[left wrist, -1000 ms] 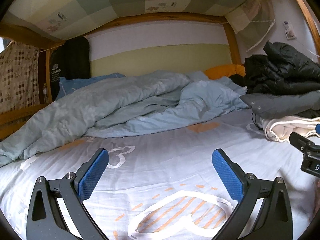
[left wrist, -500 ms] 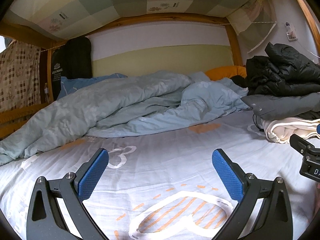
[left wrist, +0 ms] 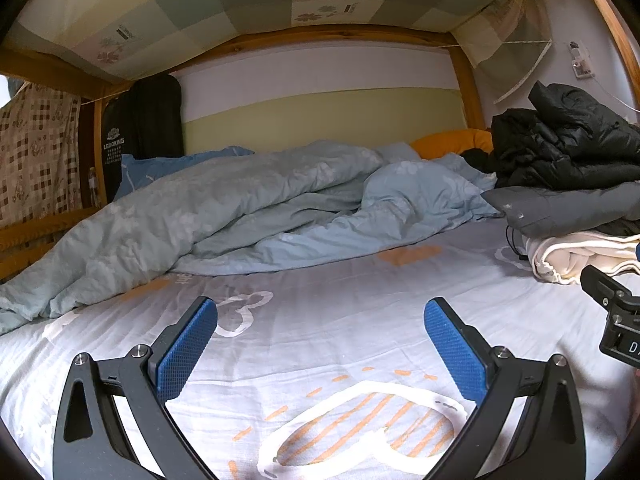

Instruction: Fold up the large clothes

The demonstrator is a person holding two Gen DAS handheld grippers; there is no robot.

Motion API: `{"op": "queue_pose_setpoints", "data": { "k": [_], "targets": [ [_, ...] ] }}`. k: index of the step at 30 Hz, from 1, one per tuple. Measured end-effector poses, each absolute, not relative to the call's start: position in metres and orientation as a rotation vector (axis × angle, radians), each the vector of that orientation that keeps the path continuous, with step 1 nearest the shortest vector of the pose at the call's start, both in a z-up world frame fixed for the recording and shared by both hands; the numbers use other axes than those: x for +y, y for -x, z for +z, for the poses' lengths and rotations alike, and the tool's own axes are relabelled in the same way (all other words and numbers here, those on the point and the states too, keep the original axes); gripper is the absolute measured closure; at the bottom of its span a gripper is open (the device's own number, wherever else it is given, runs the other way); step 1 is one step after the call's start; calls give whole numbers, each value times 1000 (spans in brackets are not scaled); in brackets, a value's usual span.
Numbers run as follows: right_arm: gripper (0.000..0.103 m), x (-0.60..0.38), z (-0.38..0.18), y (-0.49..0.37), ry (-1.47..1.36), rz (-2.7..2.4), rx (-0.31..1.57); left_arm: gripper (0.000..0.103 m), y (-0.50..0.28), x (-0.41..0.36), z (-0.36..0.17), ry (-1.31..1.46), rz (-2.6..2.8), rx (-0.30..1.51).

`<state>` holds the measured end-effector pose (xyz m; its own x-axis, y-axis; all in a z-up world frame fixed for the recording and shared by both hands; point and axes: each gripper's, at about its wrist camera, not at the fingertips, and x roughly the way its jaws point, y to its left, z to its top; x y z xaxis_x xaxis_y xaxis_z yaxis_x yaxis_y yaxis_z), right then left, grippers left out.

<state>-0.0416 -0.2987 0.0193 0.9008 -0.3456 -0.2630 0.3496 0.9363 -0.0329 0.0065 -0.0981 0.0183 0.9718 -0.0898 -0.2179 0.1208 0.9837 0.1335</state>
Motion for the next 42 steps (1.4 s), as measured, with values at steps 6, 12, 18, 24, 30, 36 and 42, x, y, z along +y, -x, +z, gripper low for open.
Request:
{"op": "queue_pose_setpoints", "data": {
  "k": [6, 12, 18, 24, 30, 36, 42],
  "targets": [
    [0, -293, 20, 43, 18, -368, 258, 0, -6, -98, 18, -146, -109, 212],
    [0, -294, 20, 42, 17, -367, 260, 0, -5, -100, 18, -162, -106, 208],
    [0, -294, 20, 42, 18, -365, 261, 0, -3, -101, 19, -168, -106, 205],
    [0, -294, 20, 42, 13, -364, 263, 0, -2, -101, 19, -167, -106, 204],
    [0, -294, 19, 42, 14, -364, 264, 0, -2, -101, 19, -166, -107, 203],
    [0, -294, 20, 41, 13, -364, 266, 0, -2, -100, 19, -165, -107, 202],
    [0, -295, 19, 41, 12, -363, 266, 0, -2, -100, 19, -167, -108, 201]
  ]
}}
